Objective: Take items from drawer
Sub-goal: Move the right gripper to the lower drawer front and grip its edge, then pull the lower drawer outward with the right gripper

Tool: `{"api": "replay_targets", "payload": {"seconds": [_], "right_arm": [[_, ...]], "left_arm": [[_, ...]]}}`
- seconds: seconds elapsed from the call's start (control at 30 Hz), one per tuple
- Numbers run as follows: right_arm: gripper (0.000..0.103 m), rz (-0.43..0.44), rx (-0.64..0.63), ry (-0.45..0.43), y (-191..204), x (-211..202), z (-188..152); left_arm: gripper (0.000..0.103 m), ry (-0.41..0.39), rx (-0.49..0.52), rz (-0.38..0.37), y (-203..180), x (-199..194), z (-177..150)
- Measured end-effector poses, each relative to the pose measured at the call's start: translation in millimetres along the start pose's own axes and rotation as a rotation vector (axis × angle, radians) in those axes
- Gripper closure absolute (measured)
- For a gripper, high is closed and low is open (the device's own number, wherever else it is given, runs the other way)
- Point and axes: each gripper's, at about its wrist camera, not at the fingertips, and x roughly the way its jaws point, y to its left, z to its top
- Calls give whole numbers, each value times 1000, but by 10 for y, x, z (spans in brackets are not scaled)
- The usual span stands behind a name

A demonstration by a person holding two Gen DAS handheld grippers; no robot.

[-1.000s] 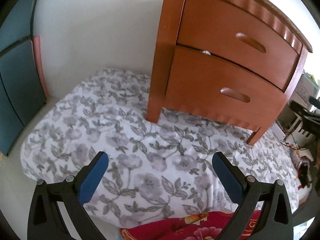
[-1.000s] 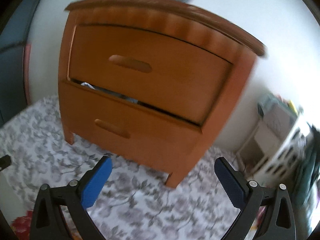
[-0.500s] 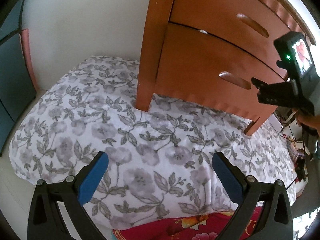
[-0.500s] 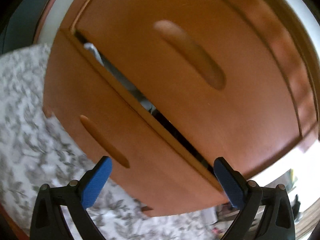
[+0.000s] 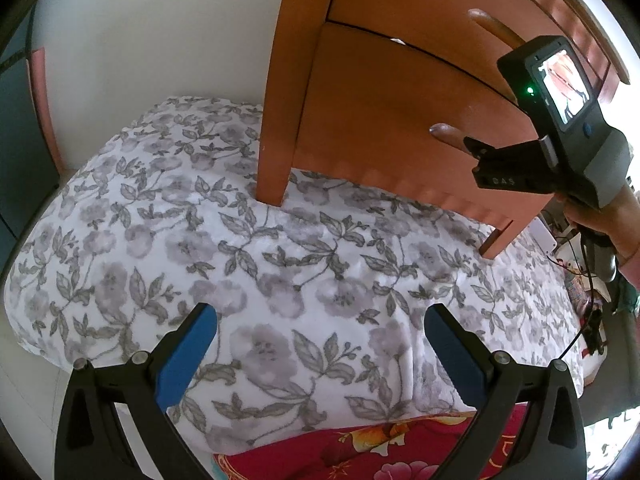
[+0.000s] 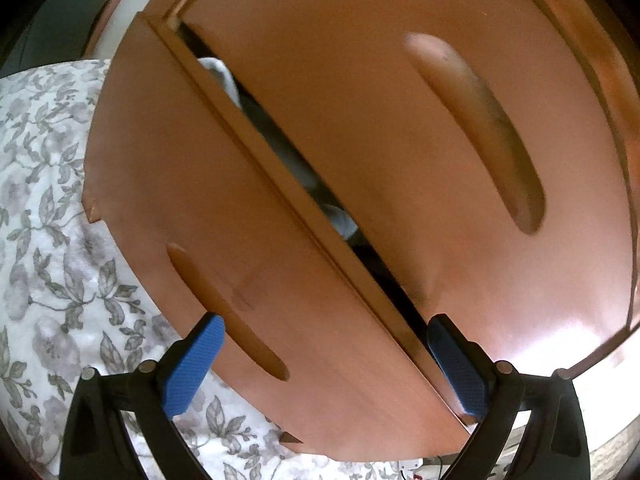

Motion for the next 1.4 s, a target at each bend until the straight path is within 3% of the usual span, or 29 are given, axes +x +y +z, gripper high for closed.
{"api": "replay_targets", "payload": {"seconds": [0.43, 0.77, 0.97, 1.17, 1.3, 1.4], "right_arm": [[0, -1, -64, 54, 141, 121, 29], [0, 143, -153, 108, 61, 102, 46], [0, 219, -121, 122, -89, 34, 94], [4, 119, -164, 104, 89, 47, 10], [23, 55, -144, 93, 30, 10, 27], [26, 44, -144, 93, 14, 3, 44]], "left_arm": [[0, 6, -17, -12, 32, 21, -20], [0, 13, -17, -33, 11, 10, -24], [0, 17, -27, -45, 0, 3, -20], [0, 17, -38, -50, 34, -13, -2], [0, 16, -44, -50, 51, -16, 7], [0, 22, -44, -55, 73, -8, 3]]}}
